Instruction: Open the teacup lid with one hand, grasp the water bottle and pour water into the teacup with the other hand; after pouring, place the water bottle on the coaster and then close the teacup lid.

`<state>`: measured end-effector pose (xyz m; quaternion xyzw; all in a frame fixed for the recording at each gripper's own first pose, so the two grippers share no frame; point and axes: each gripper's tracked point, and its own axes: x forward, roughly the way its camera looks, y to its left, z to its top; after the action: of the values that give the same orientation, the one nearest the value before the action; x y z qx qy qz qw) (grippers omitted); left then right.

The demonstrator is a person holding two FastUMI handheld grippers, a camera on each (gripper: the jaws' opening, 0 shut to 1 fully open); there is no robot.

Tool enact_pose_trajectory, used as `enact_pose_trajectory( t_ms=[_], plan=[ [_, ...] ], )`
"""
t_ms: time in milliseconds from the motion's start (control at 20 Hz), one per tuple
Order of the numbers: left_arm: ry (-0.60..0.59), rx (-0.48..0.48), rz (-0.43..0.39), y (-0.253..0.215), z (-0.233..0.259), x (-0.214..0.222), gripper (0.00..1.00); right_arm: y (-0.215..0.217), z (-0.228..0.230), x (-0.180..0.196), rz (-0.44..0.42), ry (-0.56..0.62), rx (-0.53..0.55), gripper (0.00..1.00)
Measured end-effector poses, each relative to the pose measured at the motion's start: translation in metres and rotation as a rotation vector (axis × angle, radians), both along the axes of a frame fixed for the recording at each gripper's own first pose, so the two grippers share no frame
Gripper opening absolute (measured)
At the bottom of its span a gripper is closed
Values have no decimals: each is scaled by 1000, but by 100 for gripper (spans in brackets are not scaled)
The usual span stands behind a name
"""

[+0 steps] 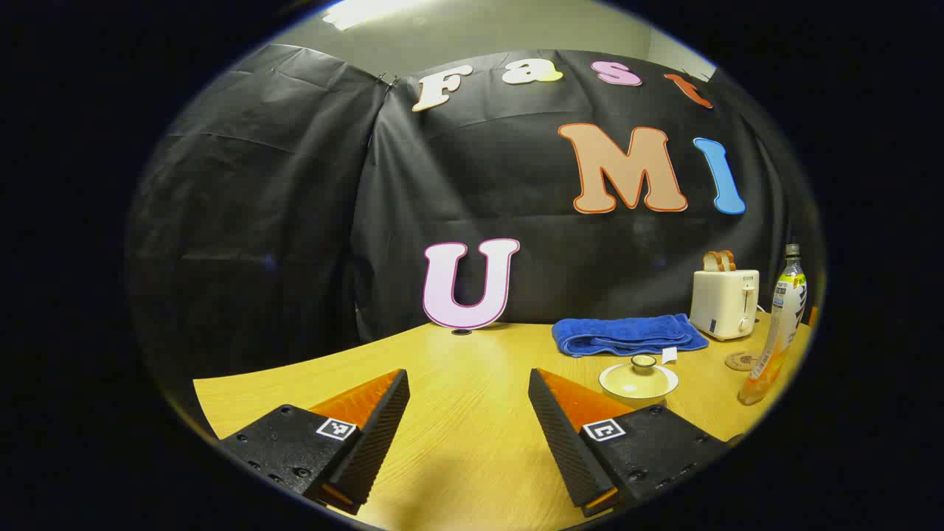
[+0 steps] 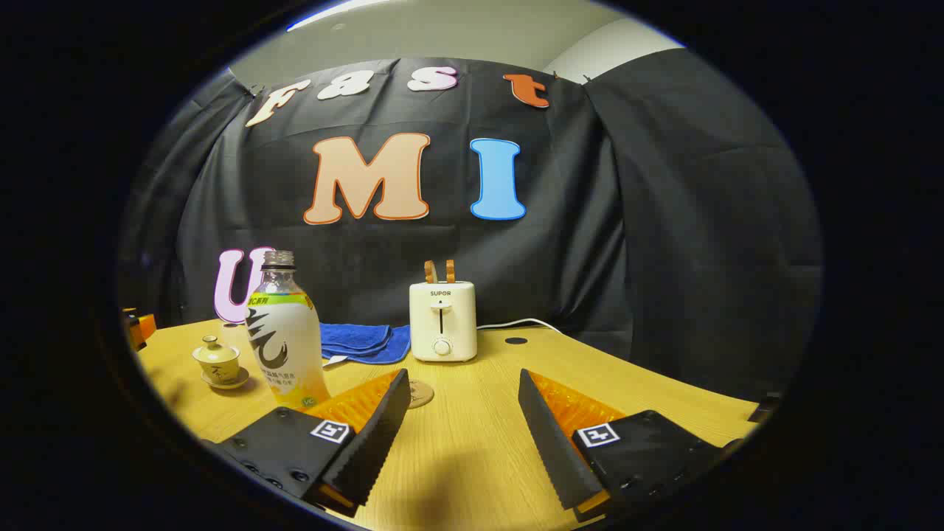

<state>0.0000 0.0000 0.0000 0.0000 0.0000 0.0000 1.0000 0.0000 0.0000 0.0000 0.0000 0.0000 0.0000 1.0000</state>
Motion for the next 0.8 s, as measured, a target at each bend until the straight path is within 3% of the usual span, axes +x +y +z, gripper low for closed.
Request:
enact_pose_trajectory(
  t_ms=[250,350,450,550,600,650,800],
  plan=[
    [-1,0,-4,-1,0,0,95,0,0,0,0,0,0,88],
    [4,-4,-3,-2,-1,-1,95,-1,0,0,1,0,0,100],
    [2,-4,-3,-2,-1,-1,95,-1,0,0,1,0,0,88],
    [2,-4,-3,-2,-1,-1,95,-1,0,1,2,0,0,88],
    [-2,-1,-3,-2,0,0,95,-1,0,0,2,0,0,100],
    [-3,0,-3,-2,0,-1,95,-2,0,0,1,0,0,88],
    [-2,0,-4,-2,0,0,95,-1,0,0,2,0,0,88]
  ],
)
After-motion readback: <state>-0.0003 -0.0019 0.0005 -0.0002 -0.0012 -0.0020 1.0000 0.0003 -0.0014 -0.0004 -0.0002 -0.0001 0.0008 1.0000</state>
